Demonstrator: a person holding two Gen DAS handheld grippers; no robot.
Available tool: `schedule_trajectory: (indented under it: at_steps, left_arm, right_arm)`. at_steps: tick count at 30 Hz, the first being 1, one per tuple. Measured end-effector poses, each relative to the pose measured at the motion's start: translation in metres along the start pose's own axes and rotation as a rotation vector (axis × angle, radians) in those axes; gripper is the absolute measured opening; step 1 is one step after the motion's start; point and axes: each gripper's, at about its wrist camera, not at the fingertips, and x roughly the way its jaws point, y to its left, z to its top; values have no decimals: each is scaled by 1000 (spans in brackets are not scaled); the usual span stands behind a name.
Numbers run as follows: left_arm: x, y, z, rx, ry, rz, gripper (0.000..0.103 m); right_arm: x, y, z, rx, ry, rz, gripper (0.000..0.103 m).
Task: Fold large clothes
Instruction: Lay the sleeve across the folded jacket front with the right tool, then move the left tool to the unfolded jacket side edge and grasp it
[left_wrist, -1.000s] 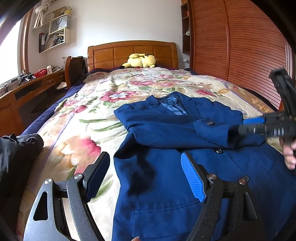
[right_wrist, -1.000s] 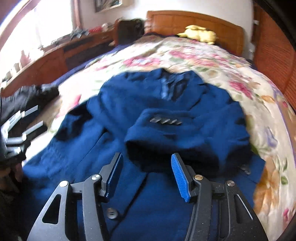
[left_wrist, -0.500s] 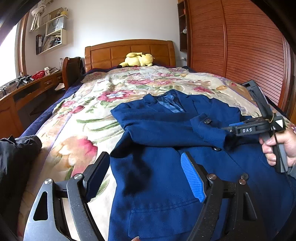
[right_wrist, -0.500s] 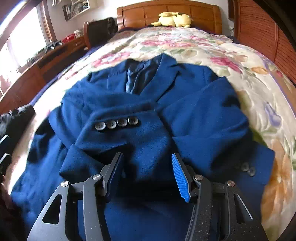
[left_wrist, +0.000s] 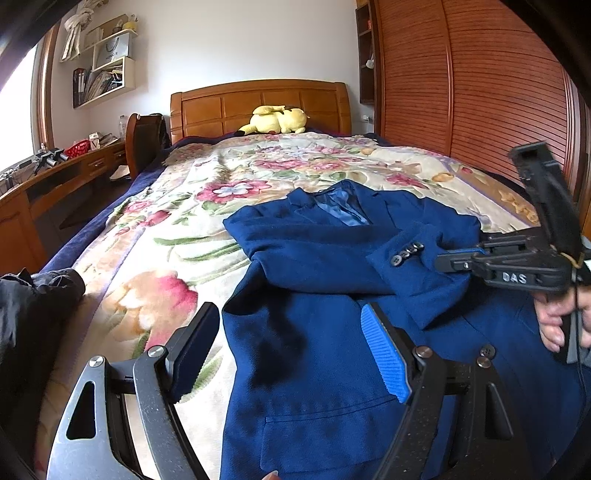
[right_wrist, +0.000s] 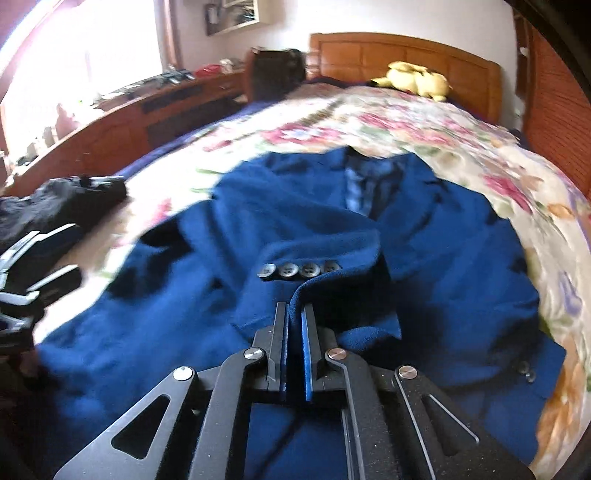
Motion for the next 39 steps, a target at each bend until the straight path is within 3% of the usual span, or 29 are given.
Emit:
schedule_trajectory:
  at_steps: [7, 12, 16, 21, 23, 24, 29, 39]
  left_arm:
    - [-2, 2, 0, -9, -2, 3, 80]
    - [-2, 2, 0, -12, -2, 2, 80]
    - [-3, 5, 0, -24, -3, 1, 80]
    - [-5, 7, -1, -23, -6, 0, 80]
    - [-7, 6, -1, -18, -10, -2, 80]
    - [-9, 6, -1, -16, -15, -2, 80]
    - [-15, 0, 1, -13, -27, -15, 80]
    - [-29, -19, -2, 27, -43, -34, 80]
  right_arm:
    - [3, 39, -16, -6, -4, 70, 6]
    - [-1, 43, -29, 63, -13, 40, 9]
    - [-8, 39, -44, 132, -9, 69, 11]
    - [-20, 32, -57, 158, -2, -1, 29]
    - [-32, 28, -59, 150, -27, -68, 47]
    - [-36, 26, -60, 140, -46, -114, 50]
    - [-40, 21, -67, 120, -74, -242, 52]
    - [-51, 10, -79, 125, -73, -322, 52]
